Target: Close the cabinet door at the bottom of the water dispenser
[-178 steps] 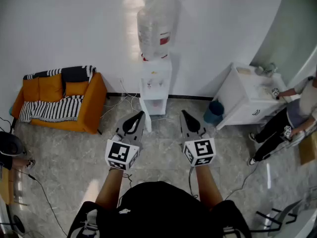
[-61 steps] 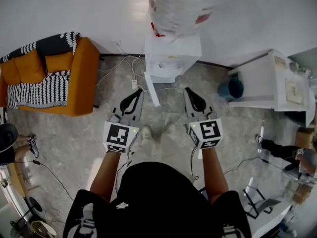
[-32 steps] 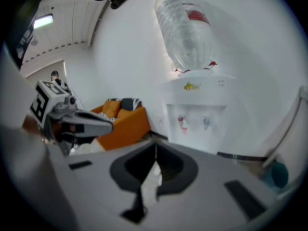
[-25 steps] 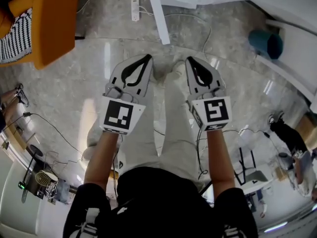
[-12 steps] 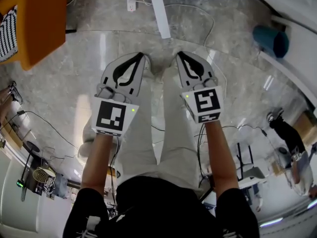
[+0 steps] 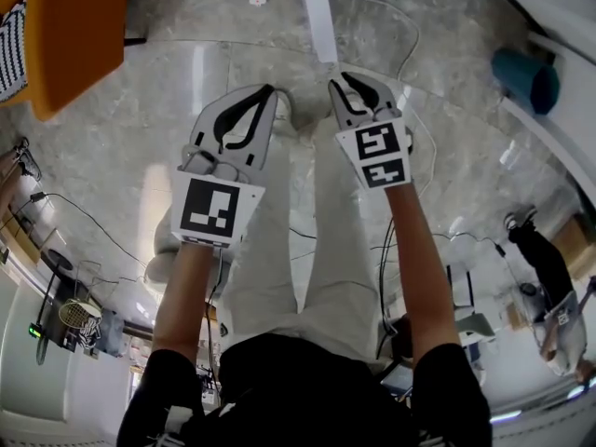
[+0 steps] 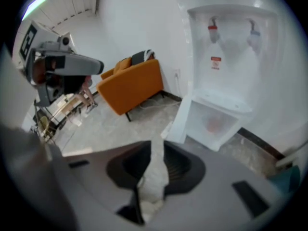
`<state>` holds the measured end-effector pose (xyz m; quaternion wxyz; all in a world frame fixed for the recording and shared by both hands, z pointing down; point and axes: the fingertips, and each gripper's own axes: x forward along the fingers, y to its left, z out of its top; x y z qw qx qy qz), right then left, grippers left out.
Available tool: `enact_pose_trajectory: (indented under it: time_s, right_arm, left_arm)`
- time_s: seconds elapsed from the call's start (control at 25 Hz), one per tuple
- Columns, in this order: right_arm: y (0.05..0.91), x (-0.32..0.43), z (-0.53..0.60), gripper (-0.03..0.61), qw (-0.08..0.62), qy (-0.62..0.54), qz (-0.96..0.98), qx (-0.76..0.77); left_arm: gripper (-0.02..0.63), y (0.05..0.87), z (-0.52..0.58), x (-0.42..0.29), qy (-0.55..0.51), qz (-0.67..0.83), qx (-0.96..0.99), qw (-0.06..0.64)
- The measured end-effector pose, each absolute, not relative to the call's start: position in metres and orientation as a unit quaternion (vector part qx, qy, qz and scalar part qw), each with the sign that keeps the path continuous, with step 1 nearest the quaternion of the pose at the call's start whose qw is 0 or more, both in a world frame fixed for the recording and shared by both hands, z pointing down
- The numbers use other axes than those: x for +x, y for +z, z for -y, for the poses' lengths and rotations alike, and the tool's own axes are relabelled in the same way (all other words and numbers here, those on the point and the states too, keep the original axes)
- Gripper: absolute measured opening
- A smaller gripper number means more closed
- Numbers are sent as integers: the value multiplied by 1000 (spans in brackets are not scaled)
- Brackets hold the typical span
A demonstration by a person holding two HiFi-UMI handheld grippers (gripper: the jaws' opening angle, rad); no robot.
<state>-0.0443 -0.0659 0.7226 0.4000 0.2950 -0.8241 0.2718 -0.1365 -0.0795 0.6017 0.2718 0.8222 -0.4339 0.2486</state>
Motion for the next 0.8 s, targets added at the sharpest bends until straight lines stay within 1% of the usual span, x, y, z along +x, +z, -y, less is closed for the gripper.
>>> enact_pose_trajectory:
  time_s: [0.2, 0.48, 0.8]
  right_arm:
    - [760, -55, 63, 121, 420, 286, 813, 286]
    - [794, -71, 58, 135, 435, 302, 801, 280]
    - [829, -78, 48, 155, 475, 287, 791, 259]
  left_arm:
    - [9, 616, 78, -143, 250, 437, 823, 262]
    - [9, 635, 66, -147, 262, 433, 816, 281]
    - [9, 649, 63, -160, 268, 440, 808, 285]
